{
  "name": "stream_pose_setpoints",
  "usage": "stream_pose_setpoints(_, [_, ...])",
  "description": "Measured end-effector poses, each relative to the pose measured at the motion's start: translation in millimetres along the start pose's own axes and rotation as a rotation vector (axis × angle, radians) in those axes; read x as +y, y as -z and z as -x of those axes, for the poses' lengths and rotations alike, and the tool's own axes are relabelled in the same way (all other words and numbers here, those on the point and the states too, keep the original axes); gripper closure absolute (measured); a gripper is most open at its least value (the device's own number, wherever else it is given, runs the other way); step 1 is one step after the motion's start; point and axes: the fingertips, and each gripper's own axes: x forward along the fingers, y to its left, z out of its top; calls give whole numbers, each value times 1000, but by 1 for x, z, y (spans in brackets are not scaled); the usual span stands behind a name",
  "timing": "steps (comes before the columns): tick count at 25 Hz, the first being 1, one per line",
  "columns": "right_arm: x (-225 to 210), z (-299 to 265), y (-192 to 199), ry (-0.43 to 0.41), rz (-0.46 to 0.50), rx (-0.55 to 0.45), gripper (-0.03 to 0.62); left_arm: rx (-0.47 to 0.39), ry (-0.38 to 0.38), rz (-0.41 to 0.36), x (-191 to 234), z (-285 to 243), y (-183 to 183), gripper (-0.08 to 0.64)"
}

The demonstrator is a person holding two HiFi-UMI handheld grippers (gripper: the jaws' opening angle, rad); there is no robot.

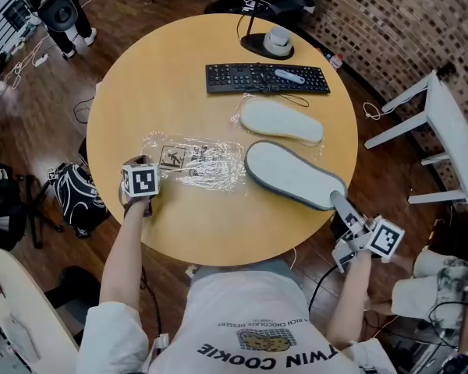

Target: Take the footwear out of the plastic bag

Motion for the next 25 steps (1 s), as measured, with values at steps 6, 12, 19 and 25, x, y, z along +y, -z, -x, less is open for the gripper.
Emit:
stream_pose_setpoints(6, [23, -10, -14, -98, -46, -38, 525, 1, -1, 8, 0, 0, 0, 555])
stream_pose_setpoints(12, [41, -45, -3, -167, -60, -6, 525, -9, 5, 20, 3, 0, 2, 555])
stream_pose_setpoints(19, [59, -109, 15, -241, -80, 79, 525, -28, 17, 48, 4, -2, 0, 555])
stream_pose_setpoints(25, [70, -154, 39, -280, -116, 139, 525, -45, 23, 63, 5, -2, 1, 555])
